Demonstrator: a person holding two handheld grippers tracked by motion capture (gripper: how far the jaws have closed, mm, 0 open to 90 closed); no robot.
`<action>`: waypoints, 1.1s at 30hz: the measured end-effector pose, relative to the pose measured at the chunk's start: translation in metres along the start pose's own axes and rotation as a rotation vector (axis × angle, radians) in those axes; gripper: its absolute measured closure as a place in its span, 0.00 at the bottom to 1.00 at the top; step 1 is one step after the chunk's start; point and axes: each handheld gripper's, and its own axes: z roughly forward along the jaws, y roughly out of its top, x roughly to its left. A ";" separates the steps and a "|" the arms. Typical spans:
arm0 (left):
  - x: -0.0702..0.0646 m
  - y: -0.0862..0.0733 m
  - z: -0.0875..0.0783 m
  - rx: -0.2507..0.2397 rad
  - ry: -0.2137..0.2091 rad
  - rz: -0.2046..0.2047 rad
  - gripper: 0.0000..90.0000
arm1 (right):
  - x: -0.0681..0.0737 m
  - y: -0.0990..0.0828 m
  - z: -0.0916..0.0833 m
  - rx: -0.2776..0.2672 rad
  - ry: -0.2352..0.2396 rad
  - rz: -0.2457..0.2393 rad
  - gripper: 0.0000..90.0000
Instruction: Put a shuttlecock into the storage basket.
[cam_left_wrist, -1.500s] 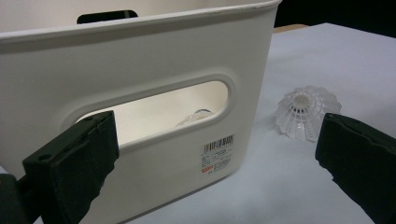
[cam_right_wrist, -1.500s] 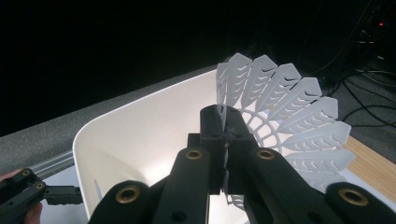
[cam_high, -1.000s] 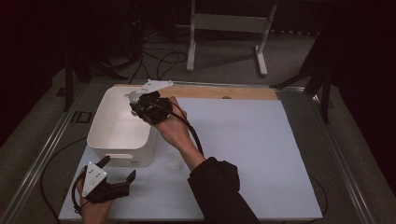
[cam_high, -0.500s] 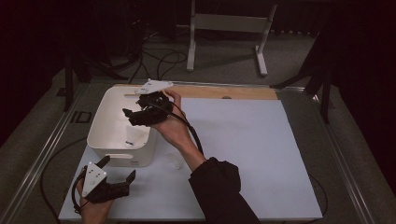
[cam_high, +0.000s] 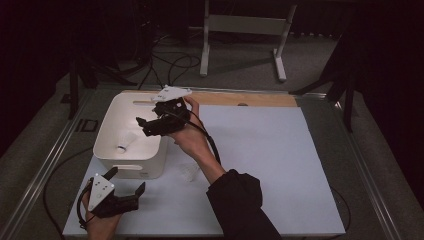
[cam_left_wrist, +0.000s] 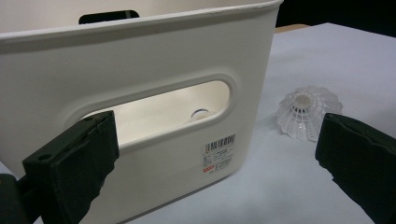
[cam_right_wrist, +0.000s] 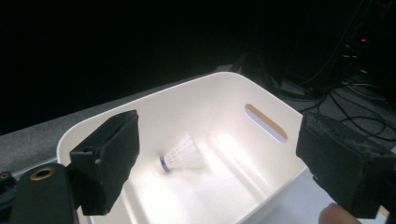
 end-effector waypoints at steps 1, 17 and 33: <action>0.000 0.000 0.000 0.000 0.000 0.000 0.00 | -0.001 0.000 -0.001 -0.001 -0.001 -0.001 0.15; -0.001 0.000 0.001 0.002 0.000 -0.003 0.00 | -0.014 -0.012 -0.013 0.060 0.014 0.022 0.10; -0.001 0.000 0.001 0.003 0.000 -0.003 0.00 | -0.023 -0.021 -0.024 0.070 -0.017 0.015 0.10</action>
